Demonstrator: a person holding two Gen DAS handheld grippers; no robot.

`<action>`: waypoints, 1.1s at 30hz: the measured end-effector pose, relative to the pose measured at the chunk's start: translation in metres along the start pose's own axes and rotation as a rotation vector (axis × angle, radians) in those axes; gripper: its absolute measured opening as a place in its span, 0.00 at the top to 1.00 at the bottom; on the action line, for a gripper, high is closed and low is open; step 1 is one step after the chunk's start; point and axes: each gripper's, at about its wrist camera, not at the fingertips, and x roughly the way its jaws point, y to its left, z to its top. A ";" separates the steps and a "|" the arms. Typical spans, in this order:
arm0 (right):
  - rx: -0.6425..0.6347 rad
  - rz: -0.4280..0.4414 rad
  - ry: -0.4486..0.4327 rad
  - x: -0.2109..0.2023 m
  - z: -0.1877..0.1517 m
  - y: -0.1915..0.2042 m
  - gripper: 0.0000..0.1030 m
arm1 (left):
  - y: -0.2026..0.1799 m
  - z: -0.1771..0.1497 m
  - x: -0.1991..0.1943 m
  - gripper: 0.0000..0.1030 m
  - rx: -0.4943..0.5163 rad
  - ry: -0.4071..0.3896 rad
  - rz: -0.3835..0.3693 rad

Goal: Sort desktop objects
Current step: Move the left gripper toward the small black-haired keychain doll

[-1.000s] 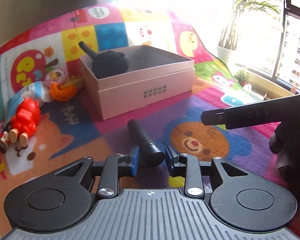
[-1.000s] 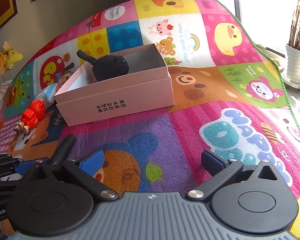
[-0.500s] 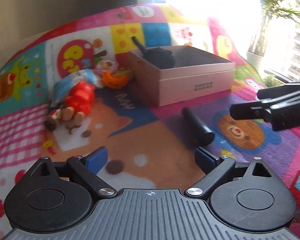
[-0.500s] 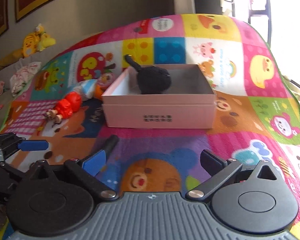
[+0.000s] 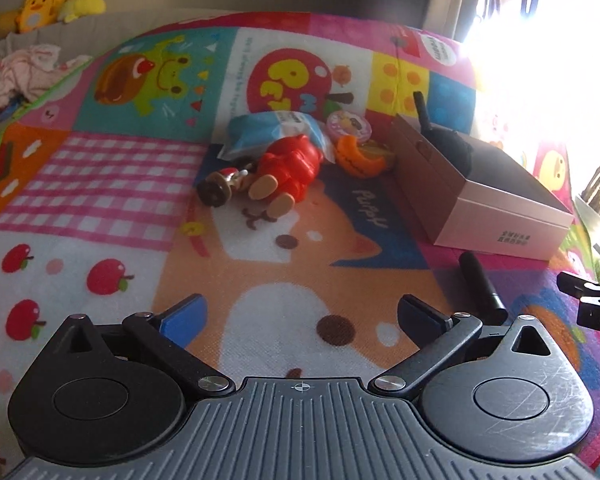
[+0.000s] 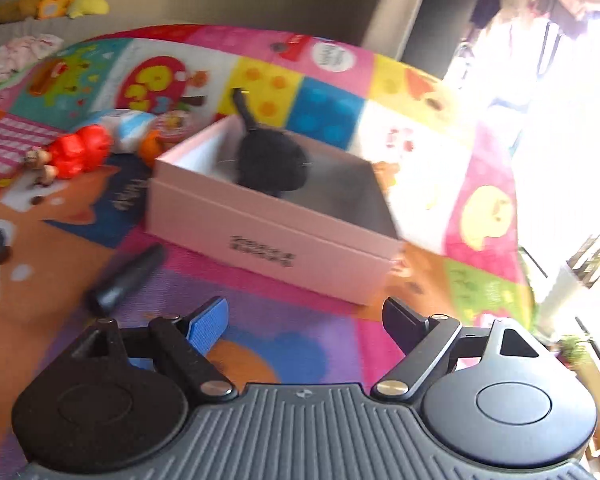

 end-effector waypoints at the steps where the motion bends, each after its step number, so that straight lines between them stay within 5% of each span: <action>1: 0.026 -0.015 0.016 0.002 -0.001 -0.010 0.17 | -0.003 0.000 0.001 0.00 0.000 -0.003 -0.006; 5: 0.175 0.158 0.073 -0.004 -0.004 -0.028 0.16 | -0.008 0.001 0.005 0.00 -0.007 -0.013 -0.005; 12: 0.144 0.465 0.110 -0.012 0.011 0.044 0.29 | 0.007 0.001 0.006 0.00 -0.128 -0.044 0.040; 15: 0.044 0.436 0.049 -0.012 0.018 0.080 0.36 | 0.013 0.000 0.002 0.00 -0.168 -0.064 0.036; 17: 0.011 0.437 0.077 -0.003 0.023 0.089 0.63 | 0.016 -0.001 0.001 0.00 -0.181 -0.070 0.025; 23: 0.033 0.331 0.090 0.011 0.024 0.069 0.65 | 0.010 -0.001 0.001 0.00 -0.130 -0.055 -0.018; 29: 0.127 0.217 0.133 0.016 0.004 0.011 0.63 | -0.029 0.003 0.014 0.00 0.089 0.018 -0.191; 33: 0.201 0.162 0.153 0.009 -0.014 -0.020 0.56 | -0.066 0.007 0.027 0.00 0.202 0.001 -0.195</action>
